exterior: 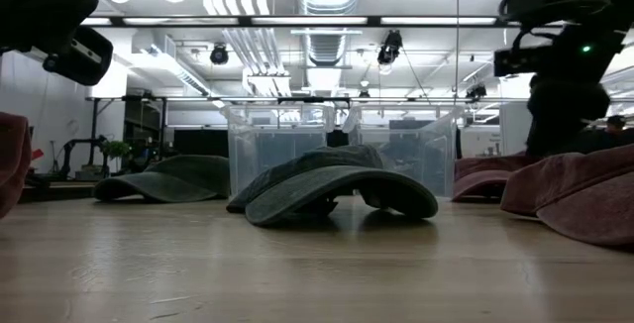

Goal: Pick & Place hat
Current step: Put the top red cap into the right transparent bin

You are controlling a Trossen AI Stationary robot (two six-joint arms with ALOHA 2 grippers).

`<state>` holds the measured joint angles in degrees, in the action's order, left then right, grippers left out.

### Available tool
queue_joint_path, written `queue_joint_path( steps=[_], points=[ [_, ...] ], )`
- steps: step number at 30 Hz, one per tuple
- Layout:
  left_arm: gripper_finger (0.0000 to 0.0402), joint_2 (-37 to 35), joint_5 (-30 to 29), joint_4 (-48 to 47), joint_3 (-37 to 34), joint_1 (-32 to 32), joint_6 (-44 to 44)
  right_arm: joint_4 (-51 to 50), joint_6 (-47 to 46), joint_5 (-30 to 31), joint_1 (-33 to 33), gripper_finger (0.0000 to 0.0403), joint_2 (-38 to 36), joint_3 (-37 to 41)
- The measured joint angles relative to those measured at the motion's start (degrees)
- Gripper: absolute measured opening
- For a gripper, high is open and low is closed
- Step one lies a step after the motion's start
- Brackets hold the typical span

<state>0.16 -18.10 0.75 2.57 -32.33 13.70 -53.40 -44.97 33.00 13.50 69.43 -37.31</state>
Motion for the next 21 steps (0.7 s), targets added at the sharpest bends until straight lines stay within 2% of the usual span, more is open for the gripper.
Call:
queue_joint_path(
  steps=[5, 14, 21],
  points=[
    [0.0039, 0.0, 0.0, 0.0, 0.0, 0.0, 0.3, 5.6, 4.0, -0.9, -3.1, 0.0315, 0.0, 0.8],
    [0.0039, 0.0, 0.0, 0.0, 0.0, 0.0, 1.5, 6.4, 6.4, 0.6, -8.0, 0.0314, 0.3, 1.3],
    [0.0039, 0.0, 0.0, 0.0, 0.0, 0.0, 1.8, 11.0, 9.5, -1.4, -8.9, 0.0318, 4.9, 1.8]
  ],
)
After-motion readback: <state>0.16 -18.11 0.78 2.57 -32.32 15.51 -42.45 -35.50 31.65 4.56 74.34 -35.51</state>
